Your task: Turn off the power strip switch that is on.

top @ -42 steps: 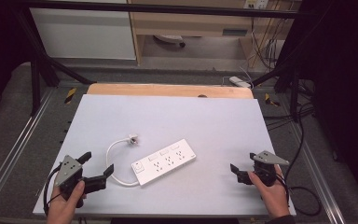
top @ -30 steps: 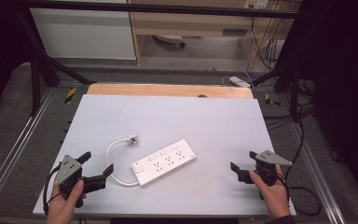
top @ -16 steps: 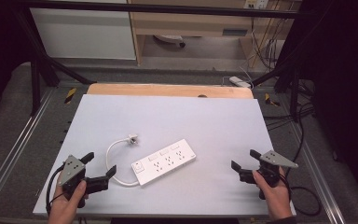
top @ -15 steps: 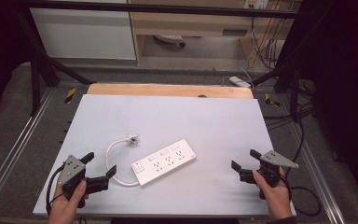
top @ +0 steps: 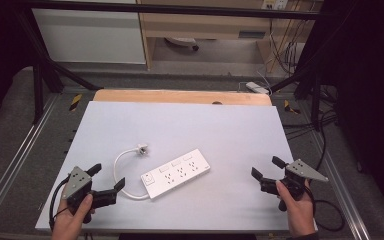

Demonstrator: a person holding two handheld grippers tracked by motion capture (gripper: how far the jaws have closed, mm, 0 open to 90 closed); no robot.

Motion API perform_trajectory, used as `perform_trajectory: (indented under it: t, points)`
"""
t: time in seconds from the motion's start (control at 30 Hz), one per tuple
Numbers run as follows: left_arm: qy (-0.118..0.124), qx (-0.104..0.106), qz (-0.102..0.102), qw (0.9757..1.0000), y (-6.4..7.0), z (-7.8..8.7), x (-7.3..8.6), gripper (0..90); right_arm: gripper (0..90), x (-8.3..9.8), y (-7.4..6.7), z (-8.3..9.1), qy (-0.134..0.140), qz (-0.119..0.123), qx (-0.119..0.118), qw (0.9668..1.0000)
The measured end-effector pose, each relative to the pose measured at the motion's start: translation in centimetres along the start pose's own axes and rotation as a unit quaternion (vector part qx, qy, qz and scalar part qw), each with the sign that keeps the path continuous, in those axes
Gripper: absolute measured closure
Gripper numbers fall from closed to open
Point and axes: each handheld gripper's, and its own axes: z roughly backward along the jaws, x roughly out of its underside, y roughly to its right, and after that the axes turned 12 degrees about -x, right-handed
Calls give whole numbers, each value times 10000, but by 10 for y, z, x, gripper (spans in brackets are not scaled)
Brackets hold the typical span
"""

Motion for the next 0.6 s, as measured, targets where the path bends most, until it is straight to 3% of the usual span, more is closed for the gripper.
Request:
perform_trajectory:
  t: [0.6]
  points:
    - [-43, 22, 7, 10000, -1, -1, 0, 47, 32, -26, -13, -3, 90, -62, -140, 9998]
